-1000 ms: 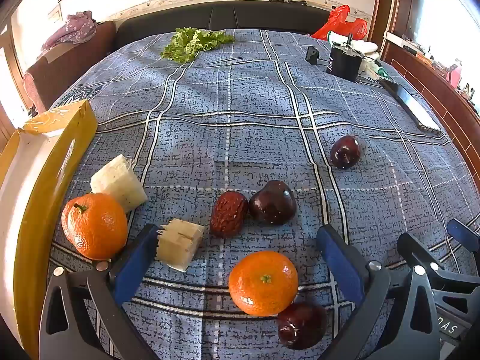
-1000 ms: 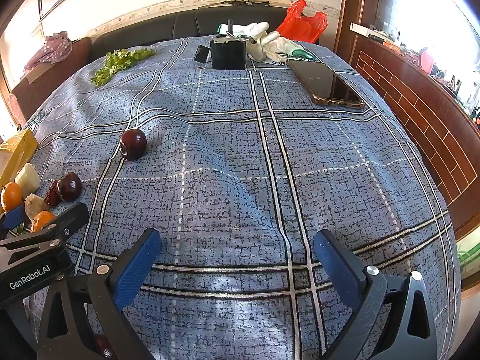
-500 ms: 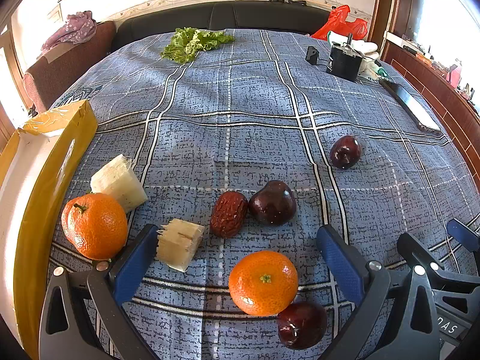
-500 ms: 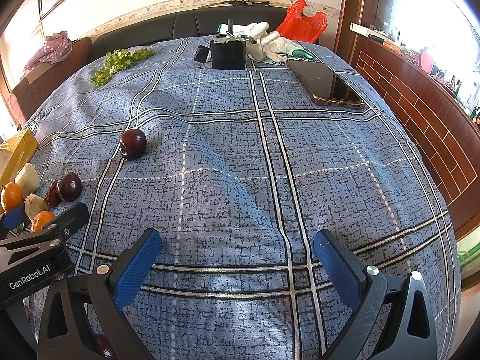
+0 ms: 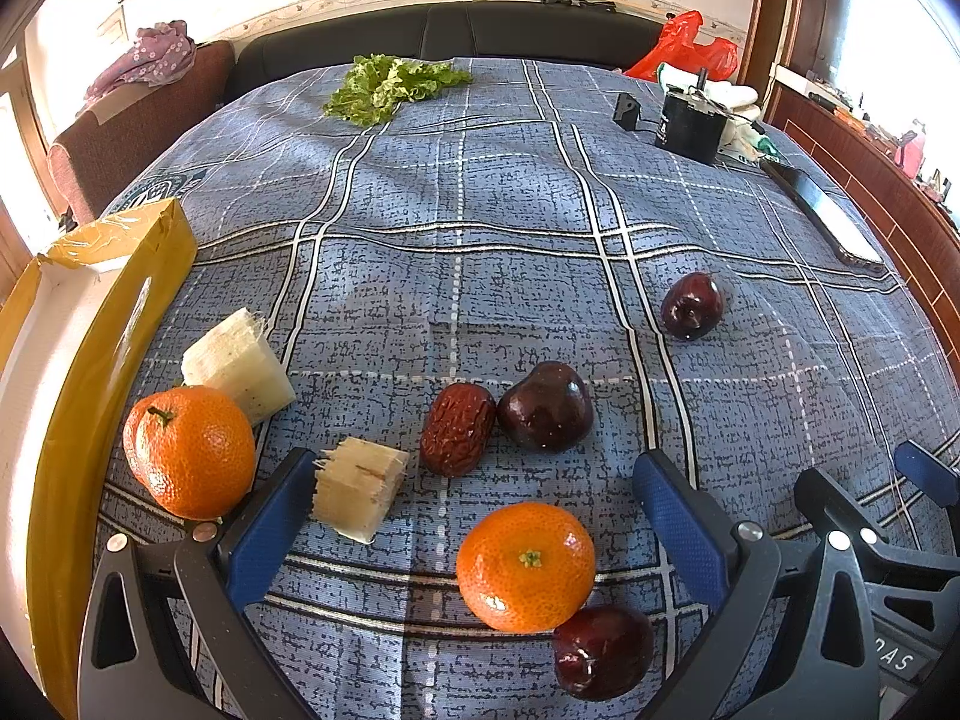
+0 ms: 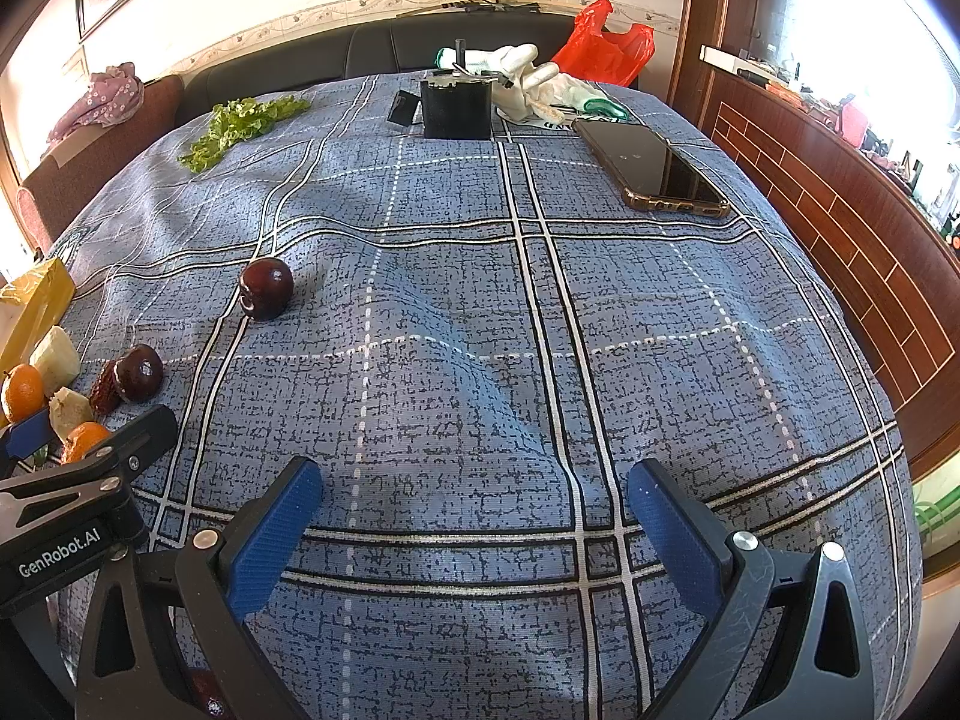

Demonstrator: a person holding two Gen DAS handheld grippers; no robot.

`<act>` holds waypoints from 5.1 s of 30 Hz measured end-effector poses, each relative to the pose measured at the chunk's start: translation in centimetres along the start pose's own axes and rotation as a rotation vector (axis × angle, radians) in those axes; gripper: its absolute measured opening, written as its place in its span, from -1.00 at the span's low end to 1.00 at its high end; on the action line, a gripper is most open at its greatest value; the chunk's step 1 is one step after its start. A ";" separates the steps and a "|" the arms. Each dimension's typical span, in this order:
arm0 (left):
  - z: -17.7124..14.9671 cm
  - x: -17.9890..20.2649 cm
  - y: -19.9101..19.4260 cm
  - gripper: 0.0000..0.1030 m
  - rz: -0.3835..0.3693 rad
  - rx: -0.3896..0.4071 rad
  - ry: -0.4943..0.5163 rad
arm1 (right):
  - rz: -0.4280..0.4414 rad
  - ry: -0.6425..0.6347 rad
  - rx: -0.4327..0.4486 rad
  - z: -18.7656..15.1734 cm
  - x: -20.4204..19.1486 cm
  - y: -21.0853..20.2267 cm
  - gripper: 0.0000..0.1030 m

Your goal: Organize fruits

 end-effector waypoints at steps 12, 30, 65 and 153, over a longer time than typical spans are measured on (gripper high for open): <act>0.3 0.1 0.2 1.00 0.029 0.000 -0.046 | 0.000 0.000 0.000 0.0 0.0 0.0 1.00; -1.2 -0.1 -0.7 1.00 0.000 -0.118 0.007 | 0.023 -0.020 -0.039 -0.2 0.2 -0.2 0.99; -3.0 -22.8 -31.0 0.92 0.190 0.637 -0.351 | 0.092 0.014 -0.020 -0.6 1.0 -0.8 1.00; -8.2 -30.0 -15.9 -0.28 0.020 0.158 -0.305 | 0.666 -0.458 0.071 -6.4 -27.2 -16.5 -0.36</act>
Point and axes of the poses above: each gripper's, at about its wrist camera, not at the fingertips, and y roughly the way its jaws point, x to its right, z to its top, the point moved 6 cm from there along y, roughly the way its jaws point, and after that the axes turned 1 degree about -x, right-handed, at the moved point
